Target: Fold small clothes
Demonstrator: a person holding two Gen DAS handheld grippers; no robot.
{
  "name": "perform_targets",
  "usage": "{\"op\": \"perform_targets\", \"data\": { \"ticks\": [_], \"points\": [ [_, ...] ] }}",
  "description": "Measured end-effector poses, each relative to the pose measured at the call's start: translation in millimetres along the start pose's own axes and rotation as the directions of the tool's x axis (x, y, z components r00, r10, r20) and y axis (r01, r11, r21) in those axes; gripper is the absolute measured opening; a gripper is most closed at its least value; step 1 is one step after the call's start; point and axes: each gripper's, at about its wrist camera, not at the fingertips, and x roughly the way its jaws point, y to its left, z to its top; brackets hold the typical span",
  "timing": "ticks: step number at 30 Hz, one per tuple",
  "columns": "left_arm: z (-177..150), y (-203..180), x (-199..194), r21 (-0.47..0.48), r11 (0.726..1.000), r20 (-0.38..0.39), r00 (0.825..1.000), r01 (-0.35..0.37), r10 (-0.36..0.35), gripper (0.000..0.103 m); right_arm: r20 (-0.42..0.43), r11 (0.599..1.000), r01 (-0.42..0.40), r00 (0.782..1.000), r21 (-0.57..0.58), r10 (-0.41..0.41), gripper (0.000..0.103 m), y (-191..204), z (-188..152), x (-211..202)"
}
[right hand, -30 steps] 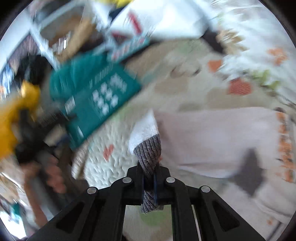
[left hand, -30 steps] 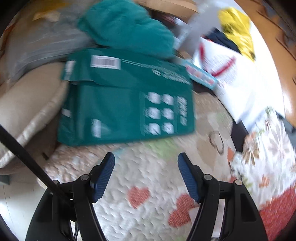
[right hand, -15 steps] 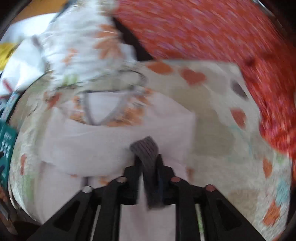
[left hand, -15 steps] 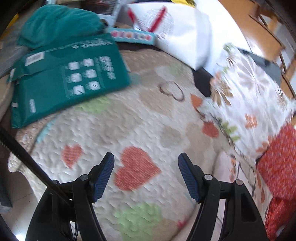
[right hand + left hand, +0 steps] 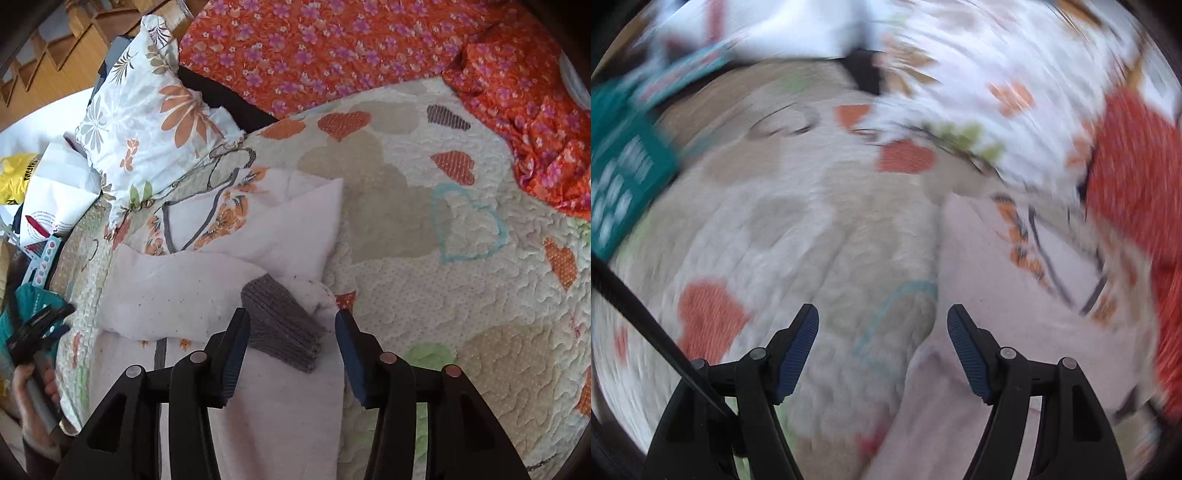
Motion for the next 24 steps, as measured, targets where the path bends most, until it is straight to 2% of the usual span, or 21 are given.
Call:
{"op": "perform_targets", "data": {
  "ticks": [1,3,5,7,8,9,10,13,16,18,20,24],
  "points": [
    [2,-11,9,0.064,0.997,0.008,0.999,-0.036,0.036,0.071,-0.003,1.0,-0.005,1.0,-0.003,0.005,0.052,0,0,0],
    [4,-27,19,0.137,0.989,0.032,0.998,-0.051,0.047,0.071,-0.012,1.0,-0.004,1.0,-0.018,0.004,0.054,2,0,2],
    [5,-46,29,0.204,0.979,0.033,0.999,-0.023,0.016,0.071,-0.028,0.999,0.012,1.0,-0.044,-0.014,0.054,5,-2,6],
    [1,-68,44,0.281,0.96,-0.007,1.0,0.017,-0.015,0.071,-0.038,0.997,0.038,0.998,-0.064,-0.04,0.055,6,-4,11],
    [-1,-75,51,0.303,0.953,-0.031,0.999,0.025,-0.016,0.066,-0.046,0.997,0.044,0.998,-0.07,-0.047,0.055,7,-4,14],
    [-5,-83,60,0.331,0.943,-0.076,0.997,0.038,-0.013,0.053,-0.05,0.996,0.046,0.998,-0.072,-0.05,0.055,7,-4,17],
    [-7,-88,64,0.339,0.939,-0.112,0.993,0.06,-0.023,0.023,-0.054,0.996,0.051,0.997,-0.074,-0.055,0.055,8,-5,20],
    [2,-84,55,0.288,0.956,-0.1,0.994,0.06,-0.032,0.015,-0.05,0.993,0.074,0.996,-0.092,-0.079,0.055,11,-4,24],
    [18,-56,47,0.16,0.985,-0.082,0.995,0.063,-0.05,0.011,-0.02,0.988,0.108,0.994,-0.111,-0.111,0.055,14,-3,22],
    [23,-40,49,0.111,0.994,-0.066,0.998,-0.002,0.009,0.004,-0.002,0.987,0.115,0.993,-0.111,-0.116,0.055,13,-2,17],
    [22,-30,55,0.089,0.995,-0.073,0.996,-0.049,0.056,0.005,0.004,0.988,0.117,0.993,-0.105,-0.117,0.055,11,0,15],
    [17,-17,65,0.018,0.998,-0.121,0.991,-0.053,0.055,0.013,0.003,0.989,0.12,0.993,-0.092,-0.12,0.055,7,1,14]
  ]
}}
